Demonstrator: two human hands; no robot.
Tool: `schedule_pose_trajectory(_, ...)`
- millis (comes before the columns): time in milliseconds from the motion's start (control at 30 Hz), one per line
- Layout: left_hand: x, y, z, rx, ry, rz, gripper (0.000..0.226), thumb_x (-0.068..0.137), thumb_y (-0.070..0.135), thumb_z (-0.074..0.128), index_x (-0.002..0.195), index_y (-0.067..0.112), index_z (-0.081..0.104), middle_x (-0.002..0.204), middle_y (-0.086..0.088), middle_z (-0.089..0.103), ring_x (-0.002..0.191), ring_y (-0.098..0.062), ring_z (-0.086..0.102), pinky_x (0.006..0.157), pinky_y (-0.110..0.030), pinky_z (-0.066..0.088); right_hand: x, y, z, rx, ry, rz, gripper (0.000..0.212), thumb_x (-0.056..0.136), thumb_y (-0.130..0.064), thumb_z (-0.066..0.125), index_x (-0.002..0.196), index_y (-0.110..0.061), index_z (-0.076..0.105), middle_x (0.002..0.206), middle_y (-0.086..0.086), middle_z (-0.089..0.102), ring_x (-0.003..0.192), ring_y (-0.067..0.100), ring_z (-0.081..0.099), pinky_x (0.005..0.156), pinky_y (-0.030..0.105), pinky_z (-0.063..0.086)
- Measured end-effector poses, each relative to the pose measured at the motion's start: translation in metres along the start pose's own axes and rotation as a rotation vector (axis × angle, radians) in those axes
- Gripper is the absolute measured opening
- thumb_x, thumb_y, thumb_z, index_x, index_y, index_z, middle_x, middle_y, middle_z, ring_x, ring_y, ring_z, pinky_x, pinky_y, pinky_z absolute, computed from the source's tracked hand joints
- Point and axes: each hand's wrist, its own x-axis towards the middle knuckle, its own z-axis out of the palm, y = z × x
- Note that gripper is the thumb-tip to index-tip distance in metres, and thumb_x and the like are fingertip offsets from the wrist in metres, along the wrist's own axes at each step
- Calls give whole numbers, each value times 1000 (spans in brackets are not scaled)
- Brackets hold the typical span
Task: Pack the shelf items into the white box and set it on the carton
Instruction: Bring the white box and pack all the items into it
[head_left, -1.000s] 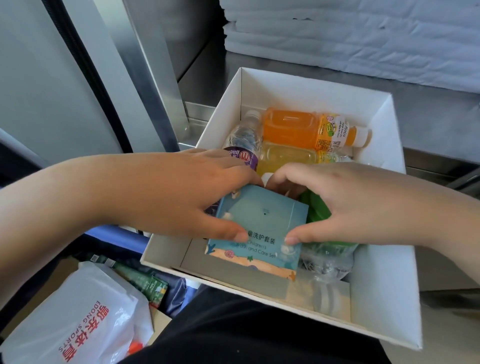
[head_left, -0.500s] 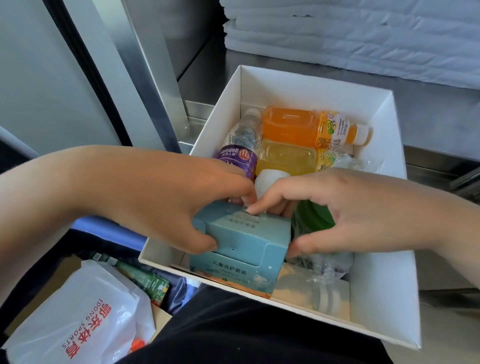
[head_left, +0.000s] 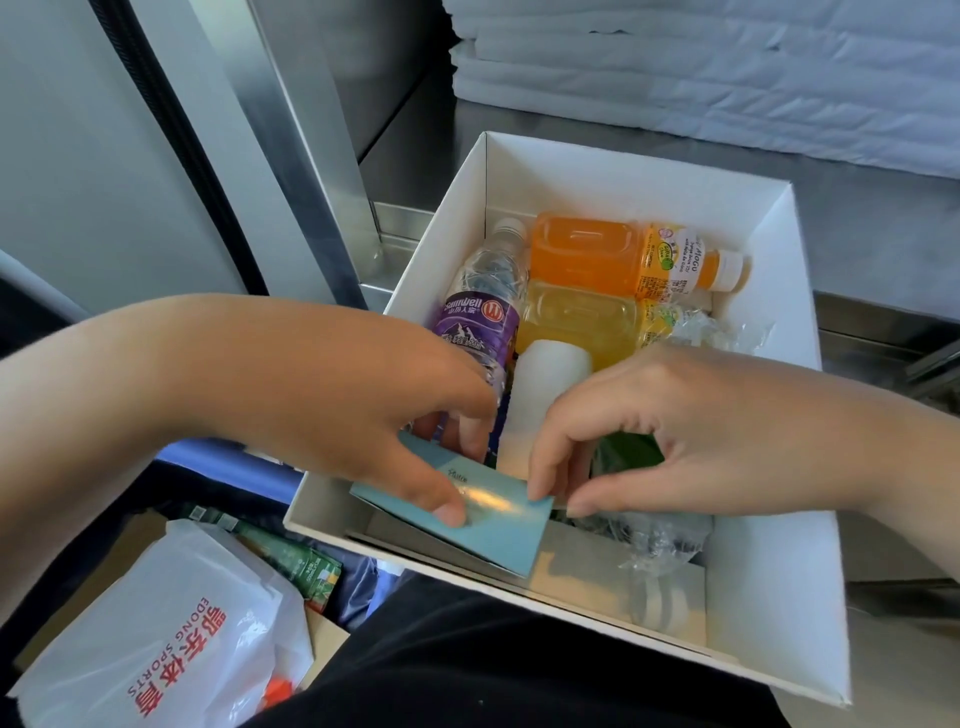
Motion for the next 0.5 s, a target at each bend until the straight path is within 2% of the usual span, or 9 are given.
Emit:
schedule_pose_trajectory(67, -1, -2, 10, -91, 89, 34, 43, 70, 67, 57, 105, 41, 59, 98, 17, 61, 90, -2, 56, 86, -28, 46, 2, -1, 0, -9, -5, 8, 18, 87, -26, 66, 104, -32, 65, 95, -21, 67, 90, -6, 63, 80, 17, 48)
schedule_pose_trajectory(100, 0, -3, 12, -96, 141, 71, 40, 70, 66, 55, 100, 41, 61, 92, 17, 62, 85, -2, 57, 82, -28, 47, 3, -1, -1, -13, -9, 17, 19, 87, -27, 66, 105, -33, 64, 96, -21, 67, 91, -6, 63, 80, 17, 48)
schedule_pose_trajectory(167, 1, -3, 9, -106, 202, 127, 44, 65, 68, 46, 92, 39, 64, 84, 18, 63, 77, 0, 56, 73, -20, 45, 7, -1, -1, -20, -22, 34, 24, 87, -29, 66, 110, -34, 61, 98, -21, 67, 93, -8, 62, 80, 17, 48)
schedule_pose_trajectory(233, 0, -5, 3, -63, 131, 133, 53, 60, 78, 38, 90, 43, 64, 84, 21, 62, 78, 4, 56, 68, -12, 42, 10, -2, 0, -71, -45, 32, 29, 88, -33, 64, 116, -36, 58, 101, -23, 66, 93, -11, 60, 80, 15, 47)
schedule_pose_trajectory(367, 3, -12, 4, 9, 83, 161, 50, 59, 79, 29, 79, 45, 60, 84, 21, 62, 81, 8, 55, 67, -10, 42, 14, -3, 3, -199, -63, 12, 30, 89, -40, 59, 119, -40, 55, 103, -24, 65, 93, -13, 57, 78, 16, 46)
schedule_pose_trajectory(467, 6, -12, 6, 47, 165, 183, 40, 68, 76, 32, 75, 46, 56, 84, 22, 59, 86, 5, 54, 73, -11, 41, 12, -1, 1, -256, -50, 25, 31, 91, -46, 52, 121, -41, 53, 105, -23, 64, 96, -13, 56, 80, 17, 46)
schedule_pose_trajectory(500, 4, -12, 7, 48, 260, 205, 36, 74, 71, 34, 79, 45, 59, 85, 23, 58, 89, 5, 51, 76, -10, 40, 9, 0, -1, -292, -23, 21, 31, 91, -49, 48, 121, -42, 52, 107, -24, 63, 97, -13, 55, 82, 15, 45)
